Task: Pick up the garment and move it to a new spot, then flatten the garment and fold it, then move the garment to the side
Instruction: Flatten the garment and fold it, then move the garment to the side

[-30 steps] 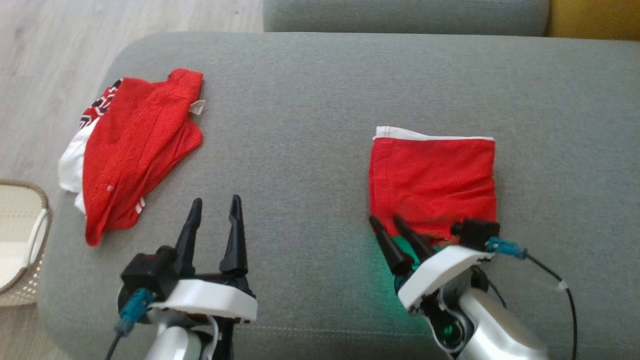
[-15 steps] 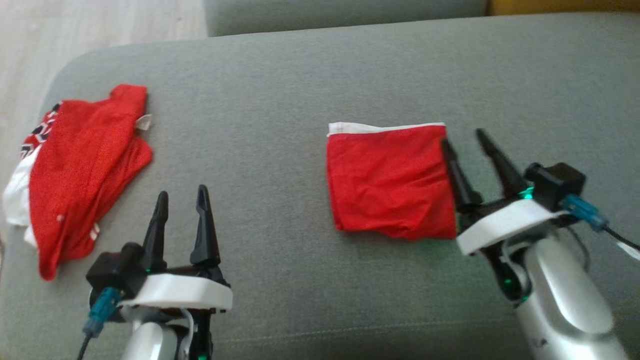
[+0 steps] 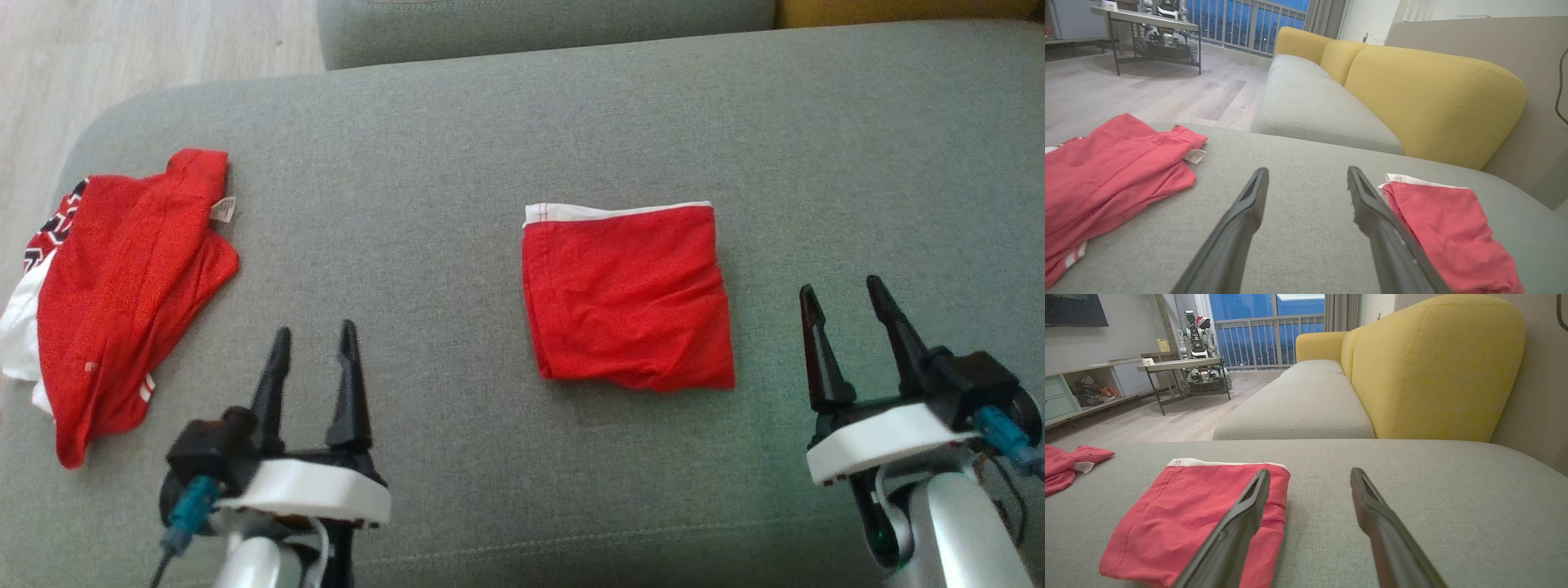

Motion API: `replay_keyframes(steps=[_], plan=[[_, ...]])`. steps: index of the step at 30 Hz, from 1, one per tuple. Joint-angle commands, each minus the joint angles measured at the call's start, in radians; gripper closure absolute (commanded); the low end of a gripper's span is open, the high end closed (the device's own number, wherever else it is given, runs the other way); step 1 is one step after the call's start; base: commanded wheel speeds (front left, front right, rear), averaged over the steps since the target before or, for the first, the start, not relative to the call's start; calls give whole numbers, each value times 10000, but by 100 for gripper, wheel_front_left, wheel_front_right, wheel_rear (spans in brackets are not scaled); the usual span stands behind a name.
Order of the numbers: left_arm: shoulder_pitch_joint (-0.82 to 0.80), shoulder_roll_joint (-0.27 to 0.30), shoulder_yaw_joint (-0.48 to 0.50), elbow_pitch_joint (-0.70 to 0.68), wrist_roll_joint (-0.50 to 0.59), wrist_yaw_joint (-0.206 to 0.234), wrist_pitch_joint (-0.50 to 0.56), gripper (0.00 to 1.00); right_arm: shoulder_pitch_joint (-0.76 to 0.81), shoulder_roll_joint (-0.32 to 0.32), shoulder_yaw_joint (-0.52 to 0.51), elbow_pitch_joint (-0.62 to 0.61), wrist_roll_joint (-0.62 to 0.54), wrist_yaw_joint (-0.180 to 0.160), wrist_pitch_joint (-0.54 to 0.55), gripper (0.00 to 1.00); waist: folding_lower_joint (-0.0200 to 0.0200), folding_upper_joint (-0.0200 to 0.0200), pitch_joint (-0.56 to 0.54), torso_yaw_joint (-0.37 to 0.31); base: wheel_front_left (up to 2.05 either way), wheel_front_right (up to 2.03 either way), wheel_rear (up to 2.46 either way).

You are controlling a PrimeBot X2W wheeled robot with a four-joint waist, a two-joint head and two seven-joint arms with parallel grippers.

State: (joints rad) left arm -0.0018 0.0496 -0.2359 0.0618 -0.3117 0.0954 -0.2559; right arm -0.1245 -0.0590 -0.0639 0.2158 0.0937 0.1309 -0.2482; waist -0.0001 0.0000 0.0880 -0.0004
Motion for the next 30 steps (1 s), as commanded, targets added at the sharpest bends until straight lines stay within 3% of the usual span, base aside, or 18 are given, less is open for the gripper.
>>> replay_keyframes(steps=[1, 30], plan=[[-169, 6, 148, -295, 53, -36, -59, 0, -83, 76, 248, -359, -36, -2, -124, 0, 1, 0, -12, 21, 0, 0, 0], [-193, 6, 106, -470, 139, 100, -59, 0, -67, 87, 139, -80, 515, -2, -135, 0, 1, 0, -61, 171, 0, 0, 0]])
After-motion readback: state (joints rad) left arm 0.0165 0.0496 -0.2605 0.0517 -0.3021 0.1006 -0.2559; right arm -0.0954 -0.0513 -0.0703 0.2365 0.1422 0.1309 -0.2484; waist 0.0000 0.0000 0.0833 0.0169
